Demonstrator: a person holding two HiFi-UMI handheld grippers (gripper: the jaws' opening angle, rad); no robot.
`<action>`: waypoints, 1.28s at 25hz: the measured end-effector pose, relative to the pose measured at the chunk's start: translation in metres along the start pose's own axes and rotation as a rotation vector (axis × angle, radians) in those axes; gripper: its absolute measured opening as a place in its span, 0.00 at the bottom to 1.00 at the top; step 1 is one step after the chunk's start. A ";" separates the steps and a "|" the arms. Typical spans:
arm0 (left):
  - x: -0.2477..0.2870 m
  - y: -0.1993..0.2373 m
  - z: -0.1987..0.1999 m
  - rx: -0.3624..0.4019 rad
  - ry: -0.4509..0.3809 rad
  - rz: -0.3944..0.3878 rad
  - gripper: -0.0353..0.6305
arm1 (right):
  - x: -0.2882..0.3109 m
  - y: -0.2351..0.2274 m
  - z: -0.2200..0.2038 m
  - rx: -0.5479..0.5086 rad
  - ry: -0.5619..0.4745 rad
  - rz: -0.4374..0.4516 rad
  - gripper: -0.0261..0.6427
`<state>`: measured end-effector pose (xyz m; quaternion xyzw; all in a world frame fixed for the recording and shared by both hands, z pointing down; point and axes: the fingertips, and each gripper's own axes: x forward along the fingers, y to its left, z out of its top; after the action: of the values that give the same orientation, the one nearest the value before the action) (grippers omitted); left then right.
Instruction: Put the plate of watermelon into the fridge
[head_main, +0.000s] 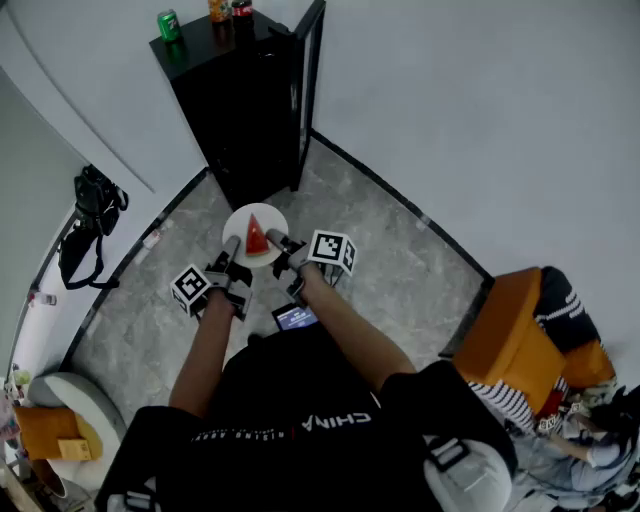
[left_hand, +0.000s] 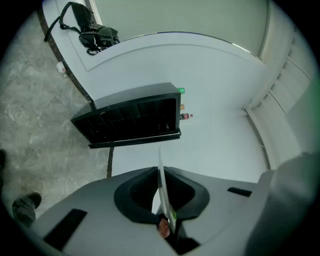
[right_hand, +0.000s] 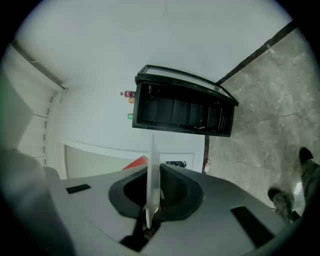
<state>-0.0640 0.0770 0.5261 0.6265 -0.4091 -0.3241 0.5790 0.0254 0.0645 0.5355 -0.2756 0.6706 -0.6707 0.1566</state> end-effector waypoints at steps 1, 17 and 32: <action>0.002 0.000 -0.001 -0.001 -0.003 -0.003 0.10 | 0.000 0.000 0.002 -0.004 0.004 0.000 0.08; 0.006 0.005 -0.003 0.003 0.004 0.003 0.10 | 0.001 -0.004 0.008 -0.008 0.023 -0.011 0.08; 0.001 0.007 0.000 -0.009 0.015 0.004 0.10 | 0.003 -0.001 0.001 -0.014 0.032 -0.031 0.08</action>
<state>-0.0646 0.0758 0.5329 0.6253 -0.4046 -0.3202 0.5855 0.0233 0.0617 0.5369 -0.2763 0.6733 -0.6726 0.1337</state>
